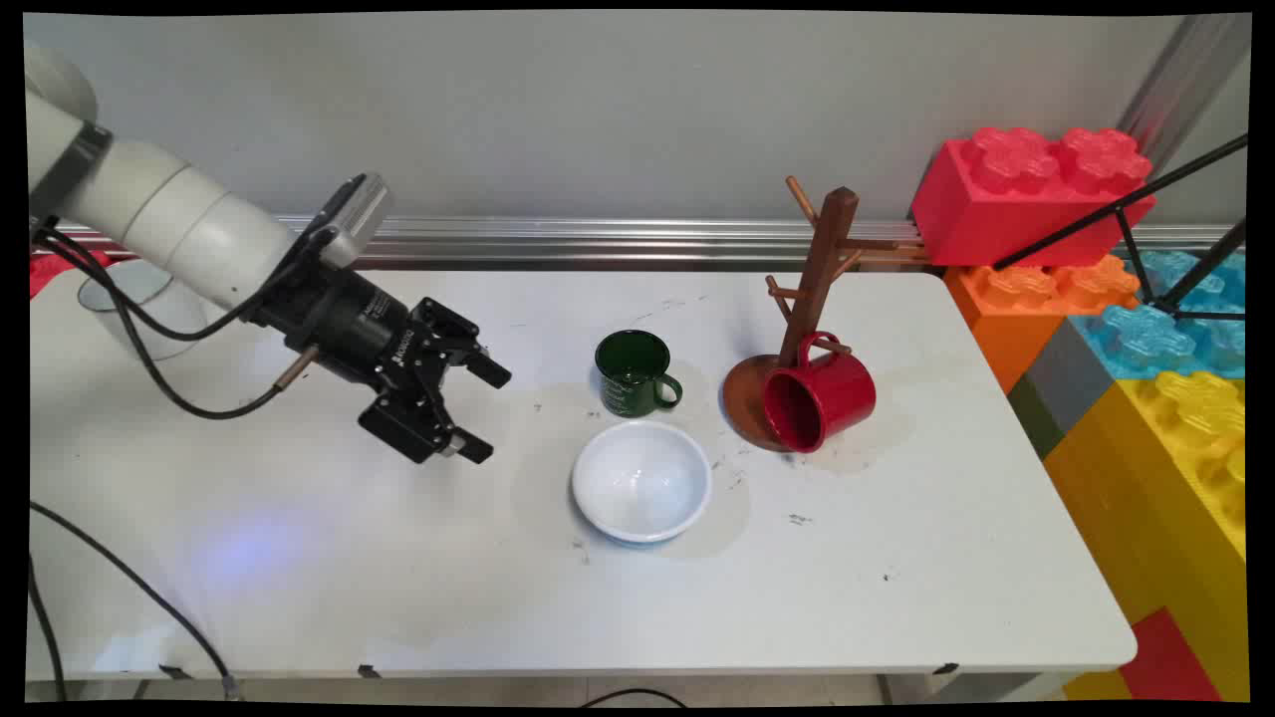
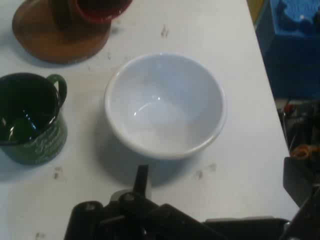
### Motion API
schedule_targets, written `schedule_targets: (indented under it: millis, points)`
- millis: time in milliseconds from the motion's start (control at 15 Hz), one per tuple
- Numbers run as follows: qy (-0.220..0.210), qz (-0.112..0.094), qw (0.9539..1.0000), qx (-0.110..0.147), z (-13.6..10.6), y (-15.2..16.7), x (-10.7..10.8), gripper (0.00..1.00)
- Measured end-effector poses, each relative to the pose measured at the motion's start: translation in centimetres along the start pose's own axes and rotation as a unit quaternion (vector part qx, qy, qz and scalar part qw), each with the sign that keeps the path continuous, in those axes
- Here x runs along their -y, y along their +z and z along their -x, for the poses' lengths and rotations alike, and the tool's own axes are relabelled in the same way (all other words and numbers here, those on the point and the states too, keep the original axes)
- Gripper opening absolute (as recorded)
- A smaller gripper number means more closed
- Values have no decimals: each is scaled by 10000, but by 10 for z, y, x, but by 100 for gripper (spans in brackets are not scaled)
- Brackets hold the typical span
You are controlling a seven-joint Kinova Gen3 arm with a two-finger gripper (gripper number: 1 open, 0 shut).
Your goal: Pick up the red mug from the rack
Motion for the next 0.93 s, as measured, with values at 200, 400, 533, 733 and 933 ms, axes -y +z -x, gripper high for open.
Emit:
schedule_targets:
  millis: [200, 400, 533, 733, 933]
  points:
    - [-100, 4, 9998, -152, -4, 5, -2, 100]
    - [-148, 14, 9996, -250, -6, 10, -2, 100]
    - [-162, 25, 9994, -316, -9, 14, -2, 100]
    - [-166, 30, 9991, -394, -12, 18, -1, 100]
    - [-149, 11, 9988, -475, -16, 22, 3, 100]
